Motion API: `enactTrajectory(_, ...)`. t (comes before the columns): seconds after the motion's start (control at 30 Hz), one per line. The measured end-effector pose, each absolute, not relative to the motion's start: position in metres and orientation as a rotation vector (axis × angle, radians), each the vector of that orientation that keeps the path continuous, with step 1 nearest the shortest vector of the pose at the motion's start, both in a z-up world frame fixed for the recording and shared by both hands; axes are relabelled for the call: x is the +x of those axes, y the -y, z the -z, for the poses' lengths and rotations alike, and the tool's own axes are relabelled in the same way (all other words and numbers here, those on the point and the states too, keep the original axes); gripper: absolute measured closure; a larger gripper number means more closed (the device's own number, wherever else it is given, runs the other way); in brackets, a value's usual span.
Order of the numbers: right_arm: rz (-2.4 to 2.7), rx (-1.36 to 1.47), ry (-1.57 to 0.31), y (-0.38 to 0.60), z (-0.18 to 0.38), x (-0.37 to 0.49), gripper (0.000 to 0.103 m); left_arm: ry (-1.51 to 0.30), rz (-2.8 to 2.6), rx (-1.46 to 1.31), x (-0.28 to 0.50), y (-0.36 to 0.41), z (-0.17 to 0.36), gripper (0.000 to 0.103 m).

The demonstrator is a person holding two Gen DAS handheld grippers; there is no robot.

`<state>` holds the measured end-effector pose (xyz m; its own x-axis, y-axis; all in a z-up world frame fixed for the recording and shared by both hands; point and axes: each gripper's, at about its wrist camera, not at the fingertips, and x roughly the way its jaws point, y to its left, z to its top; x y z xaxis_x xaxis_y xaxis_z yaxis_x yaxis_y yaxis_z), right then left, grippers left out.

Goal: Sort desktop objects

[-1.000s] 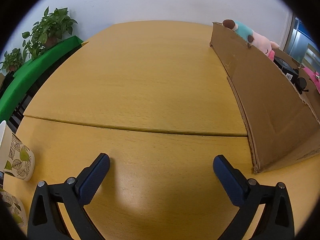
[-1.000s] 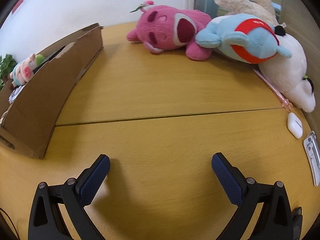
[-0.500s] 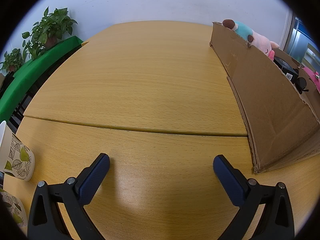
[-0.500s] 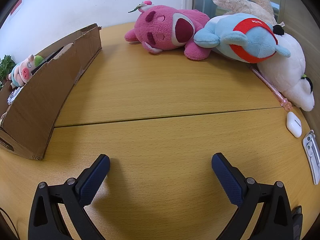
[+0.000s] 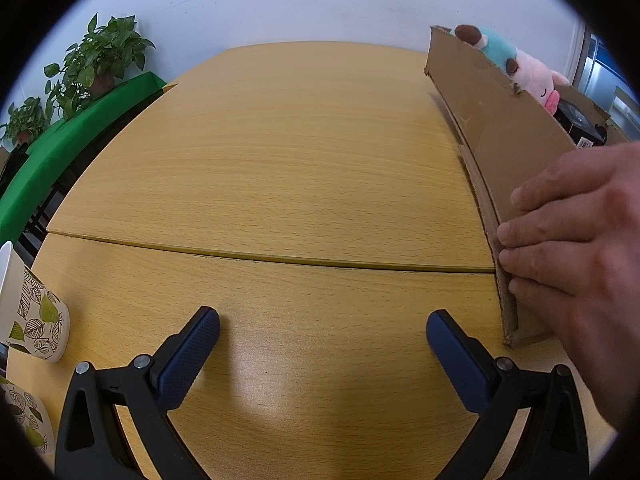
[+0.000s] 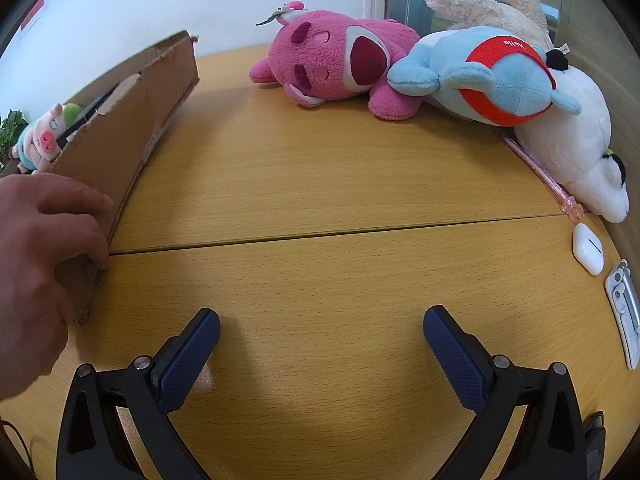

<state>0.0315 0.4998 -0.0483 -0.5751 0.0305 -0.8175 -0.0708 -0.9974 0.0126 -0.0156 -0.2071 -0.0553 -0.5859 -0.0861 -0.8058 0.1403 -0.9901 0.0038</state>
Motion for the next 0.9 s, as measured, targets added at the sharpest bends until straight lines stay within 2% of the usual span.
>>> enactTrajectory(0.9,-2.74,-1.419,-0.069,-0.4993,0.0476,0.032,0.0,-0.089,2.69,1.364,-0.0163,0.2027,0.0551,0.0)
